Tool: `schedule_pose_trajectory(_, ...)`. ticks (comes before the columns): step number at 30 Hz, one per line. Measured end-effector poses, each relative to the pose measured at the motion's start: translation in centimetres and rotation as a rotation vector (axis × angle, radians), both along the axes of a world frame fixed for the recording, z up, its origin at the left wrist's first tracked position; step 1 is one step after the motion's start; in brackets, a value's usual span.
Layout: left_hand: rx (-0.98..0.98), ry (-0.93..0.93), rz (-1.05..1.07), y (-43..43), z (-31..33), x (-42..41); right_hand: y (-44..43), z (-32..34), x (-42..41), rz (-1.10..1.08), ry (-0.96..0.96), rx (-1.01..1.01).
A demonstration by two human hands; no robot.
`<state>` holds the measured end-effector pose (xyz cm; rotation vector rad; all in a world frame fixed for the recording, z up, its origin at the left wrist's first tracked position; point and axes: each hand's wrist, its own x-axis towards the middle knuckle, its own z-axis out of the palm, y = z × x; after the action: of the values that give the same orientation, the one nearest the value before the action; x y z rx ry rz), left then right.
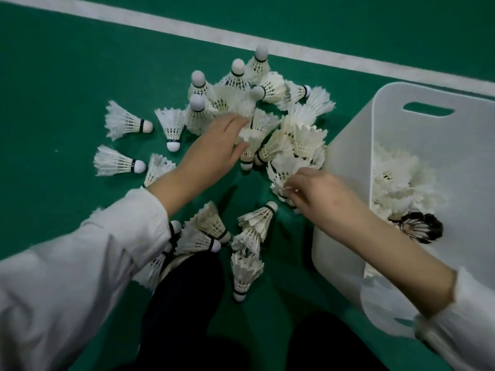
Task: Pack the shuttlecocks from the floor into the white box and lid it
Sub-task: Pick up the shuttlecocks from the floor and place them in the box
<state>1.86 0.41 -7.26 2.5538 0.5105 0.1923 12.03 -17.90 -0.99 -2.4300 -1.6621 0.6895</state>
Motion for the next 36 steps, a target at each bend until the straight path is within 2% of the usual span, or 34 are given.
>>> schedule_pose_trajectory(3, -0.062, 0.133, -0.016, 0.3, -1.8, 1.1, -0.5, -0.4, -0.4, 0.027, 0.011, -0.030)
schedule_pose_trajectory(7, -0.096, 0.094, -0.040, -0.5, -2.8, -0.3, -0.5, -0.4, -0.3, 0.015, 0.015, -0.021)
schedule_pose_trajectory(14, -0.245, 0.155, -0.030, -2.6, -1.5, -2.9, -0.6, -0.7, -0.1, -0.030, 0.000, 0.043)
schedule_pose_trajectory(17, -0.110, 0.167, -0.007, -2.7, -0.9, -2.1, -0.6, -0.7, 0.1, -0.105, -0.041, 0.079)
schedule_pose_trajectory(22, 0.078, 0.149, -0.095, -2.7, -0.5, 2.0, -0.5, -0.2, 0.4, -0.253, -0.008, 0.177)
schedule_pose_trajectory(25, 0.185, 0.294, -0.149, -2.8, -0.8, 4.3, -0.5, -0.2, 0.4, -0.280, -0.016, 0.192)
schedule_pose_trajectory(27, 0.204, 0.371, -0.158, -2.8, -1.5, 4.7, -0.6, -0.3, 0.4, -0.288, -0.013, 0.192)
schedule_pose_trajectory(32, 0.189, 0.260, -0.135, -2.9, -2.5, 3.2, -0.8, -0.6, 0.5, -0.266, 0.016, 0.216)
schedule_pose_trajectory(36, 0.160, 0.256, -0.092, -2.3, -2.7, 1.4, -0.8, -0.8, 0.5, -0.253, 0.044, 0.229)
